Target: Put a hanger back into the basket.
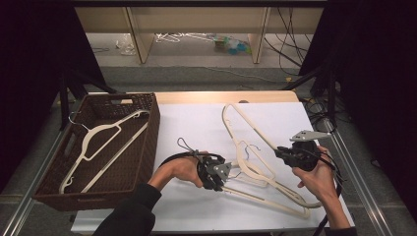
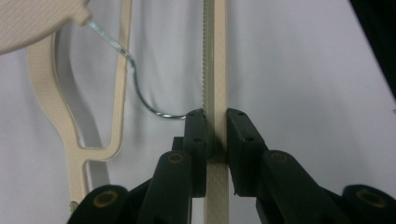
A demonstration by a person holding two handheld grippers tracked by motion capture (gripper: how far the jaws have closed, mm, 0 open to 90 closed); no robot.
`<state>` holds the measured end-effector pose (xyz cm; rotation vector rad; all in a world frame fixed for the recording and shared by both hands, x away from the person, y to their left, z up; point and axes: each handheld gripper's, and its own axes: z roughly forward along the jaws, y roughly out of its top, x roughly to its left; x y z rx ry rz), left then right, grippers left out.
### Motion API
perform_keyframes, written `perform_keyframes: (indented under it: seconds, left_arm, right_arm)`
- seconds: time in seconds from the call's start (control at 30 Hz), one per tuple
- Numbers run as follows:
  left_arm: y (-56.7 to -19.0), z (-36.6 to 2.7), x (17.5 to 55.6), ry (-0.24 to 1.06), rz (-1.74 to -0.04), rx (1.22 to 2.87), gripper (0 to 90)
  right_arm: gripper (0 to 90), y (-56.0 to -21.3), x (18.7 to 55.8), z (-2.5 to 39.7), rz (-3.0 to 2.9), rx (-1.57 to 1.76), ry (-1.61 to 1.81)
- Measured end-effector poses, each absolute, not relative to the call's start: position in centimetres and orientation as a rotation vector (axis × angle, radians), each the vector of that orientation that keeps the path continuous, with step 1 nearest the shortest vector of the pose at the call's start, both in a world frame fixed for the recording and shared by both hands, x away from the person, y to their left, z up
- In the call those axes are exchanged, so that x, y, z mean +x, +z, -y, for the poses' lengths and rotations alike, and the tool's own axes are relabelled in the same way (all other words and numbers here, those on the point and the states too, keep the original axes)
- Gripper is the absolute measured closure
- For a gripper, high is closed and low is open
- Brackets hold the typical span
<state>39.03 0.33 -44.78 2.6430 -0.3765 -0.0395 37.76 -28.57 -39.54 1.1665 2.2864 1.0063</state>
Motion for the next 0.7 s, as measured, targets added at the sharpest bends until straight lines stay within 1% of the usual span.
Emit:
perform_keyframes:
  seconds: [0.1, 0.17, 0.2, 0.47, 0.6, 0.7]
  left_arm:
    - [-44.5, -0.5, 38.9, -0.013, 0.367, 2.638, 78.7]
    - [-44.6, -0.5, 38.8, -0.014, 0.359, 2.634, 78.7]
    - [-44.6, -0.5, 38.7, -0.019, 0.356, 2.634, 78.7]
    - [-45.7, -0.3, 38.7, -0.038, 0.336, 2.631, 78.7]
    - [-46.4, -0.2, 38.8, -0.039, 0.326, 2.637, 78.6]
    - [-46.7, -0.2, 38.8, -0.038, 0.317, 2.636, 78.4]
  right_arm:
    - [80.2, -39.7, 37.7, 28.4, -2.278, 1.187, 1.021]
    - [80.3, -39.5, 37.8, 28.4, -2.284, 1.123, 1.065]
    - [80.4, -39.2, 37.5, 28.3, -2.269, 1.155, 1.086]
    - [81.0, -37.0, 36.8, 27.3, -2.227, 1.029, 1.193]
    - [81.6, -36.1, 36.5, 27.6, -2.192, 1.026, 1.193]
    - [81.8, -36.0, 36.6, 28.6, -2.165, 1.056, 1.217]
